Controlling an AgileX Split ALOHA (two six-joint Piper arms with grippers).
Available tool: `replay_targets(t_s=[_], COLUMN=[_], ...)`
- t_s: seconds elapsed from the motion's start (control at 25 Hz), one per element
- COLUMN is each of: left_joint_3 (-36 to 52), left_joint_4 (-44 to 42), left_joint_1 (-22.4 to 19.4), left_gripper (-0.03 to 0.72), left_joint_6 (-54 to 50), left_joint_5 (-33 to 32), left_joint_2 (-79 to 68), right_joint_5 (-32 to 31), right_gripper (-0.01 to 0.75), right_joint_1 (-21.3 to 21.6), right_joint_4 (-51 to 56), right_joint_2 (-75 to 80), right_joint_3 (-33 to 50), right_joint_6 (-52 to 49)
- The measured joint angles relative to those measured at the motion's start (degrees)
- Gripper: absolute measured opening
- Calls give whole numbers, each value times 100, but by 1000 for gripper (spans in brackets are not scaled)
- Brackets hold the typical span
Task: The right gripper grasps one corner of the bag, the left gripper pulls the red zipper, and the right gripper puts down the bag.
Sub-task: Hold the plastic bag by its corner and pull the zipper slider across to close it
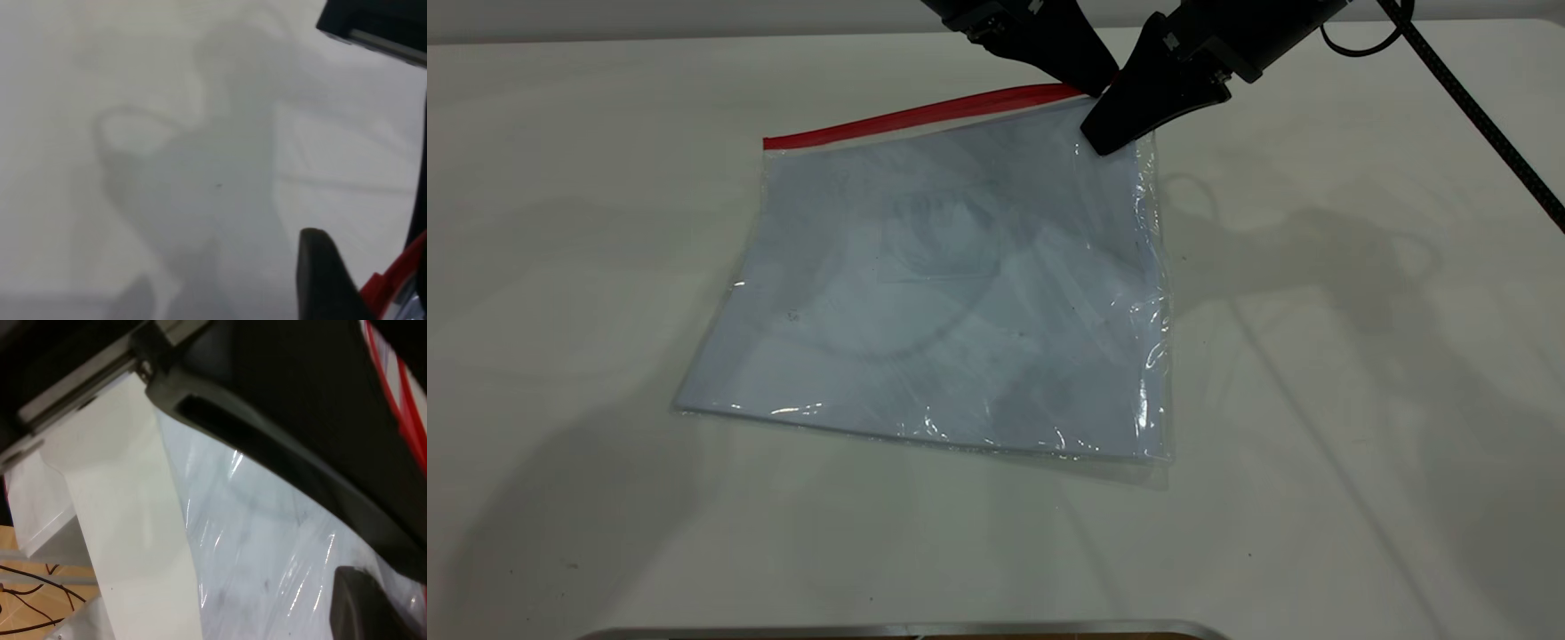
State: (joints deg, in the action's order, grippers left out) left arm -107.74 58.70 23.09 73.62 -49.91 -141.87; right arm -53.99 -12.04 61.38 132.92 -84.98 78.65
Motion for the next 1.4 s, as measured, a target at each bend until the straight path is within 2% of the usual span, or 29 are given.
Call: replay_targets(t_s=[0.12,0.28,0.84,1.16,1.4], left_joint_3=[-2,-7,-7,-7,-7], left_joint_4=[14,14,14,53,77], left_joint_1=[0,0,0,0,-35], left_gripper=[279,215,197,75,69], left_joint_6=[0,5,163,374,416], left_joint_5=[-102,-131,-131,-53,-47], left_joint_2=[0,0,0,0,0], right_joint_5=[0,-5,-5,-28,-33], right_gripper=[34,34,34,34,34], right_joint_1=[0,0,30,147,184], right_joint_4=[5,-1,-1,75,144], right_joint_2=[0,0,0,0,0], right_joint_3=[0,0,0,0,0], right_joint_6=[0,0,-12,-40,-44])
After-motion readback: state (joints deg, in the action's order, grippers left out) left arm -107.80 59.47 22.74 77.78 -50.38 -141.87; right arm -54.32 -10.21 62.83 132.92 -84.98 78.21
